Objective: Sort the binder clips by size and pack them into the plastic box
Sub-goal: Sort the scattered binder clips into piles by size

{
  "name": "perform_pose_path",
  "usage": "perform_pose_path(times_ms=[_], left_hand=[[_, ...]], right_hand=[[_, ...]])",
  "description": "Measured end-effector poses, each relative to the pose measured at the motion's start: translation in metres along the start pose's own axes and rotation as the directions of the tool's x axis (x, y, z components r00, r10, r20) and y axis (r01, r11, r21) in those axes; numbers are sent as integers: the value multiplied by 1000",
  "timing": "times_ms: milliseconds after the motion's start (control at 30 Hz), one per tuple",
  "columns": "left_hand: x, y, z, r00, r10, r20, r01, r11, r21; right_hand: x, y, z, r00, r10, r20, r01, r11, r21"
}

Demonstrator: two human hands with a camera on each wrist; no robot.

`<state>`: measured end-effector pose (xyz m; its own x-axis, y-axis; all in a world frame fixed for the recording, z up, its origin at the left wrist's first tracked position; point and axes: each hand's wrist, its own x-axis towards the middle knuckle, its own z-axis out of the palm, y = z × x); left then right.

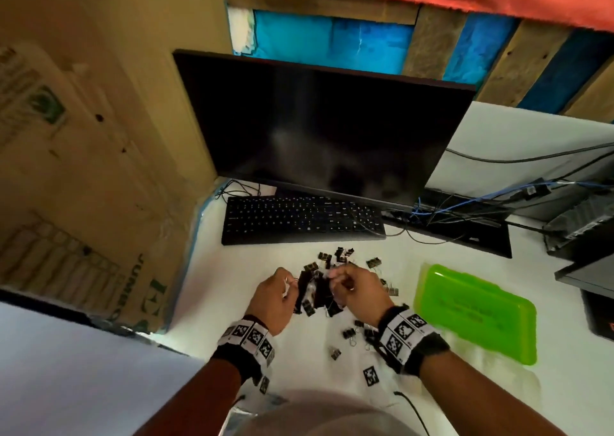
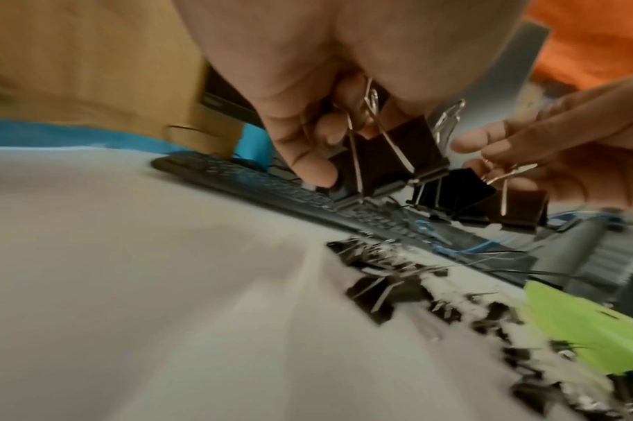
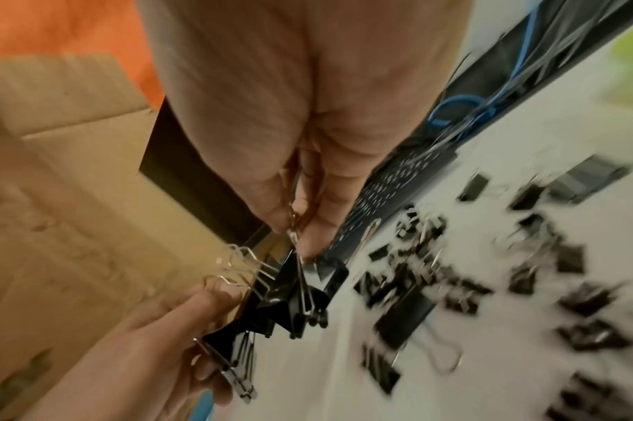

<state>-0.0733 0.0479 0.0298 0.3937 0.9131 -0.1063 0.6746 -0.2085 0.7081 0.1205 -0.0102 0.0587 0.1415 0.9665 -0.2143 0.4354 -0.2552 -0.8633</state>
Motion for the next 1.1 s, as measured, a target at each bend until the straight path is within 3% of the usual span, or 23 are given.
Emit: perform_pose_path(times_ms=[133,333,567,733,833,933,1000,1100], left_hand=[[-28,-45,-20,958,-270,-100,271,963,-5],[-42,-73,-22,918,-378,-120,382,924,17],[-52,-78,-21,970,-199,-137,205,979,25],[-37,-56,-27,975,13,-220,17,990,137],[-22,-31,-11,992,101,-71,-95,992,81],[-8,-6,16,970,142,195,-164,981,101],[-1,6,34,938,120,324,-181,969,166],[6,12,54,919,75,388,-162,967,198]], right_hand=[[13,-11,59,977,-34,211,49,997,-67],[24,-17,107,947,-45,319,105,980,-172],[22,-9,102,927,-72,367,168,957,-236],[31,17,56,965,-99,241,189,904,-384],[35,36,30,957,-48,286,204,814,-543],[35,42,20,933,-59,356,242,835,-494],[39,43,9,961,-75,268,194,871,-452],[51,53,-17,995,-95,32,99,878,-469]])
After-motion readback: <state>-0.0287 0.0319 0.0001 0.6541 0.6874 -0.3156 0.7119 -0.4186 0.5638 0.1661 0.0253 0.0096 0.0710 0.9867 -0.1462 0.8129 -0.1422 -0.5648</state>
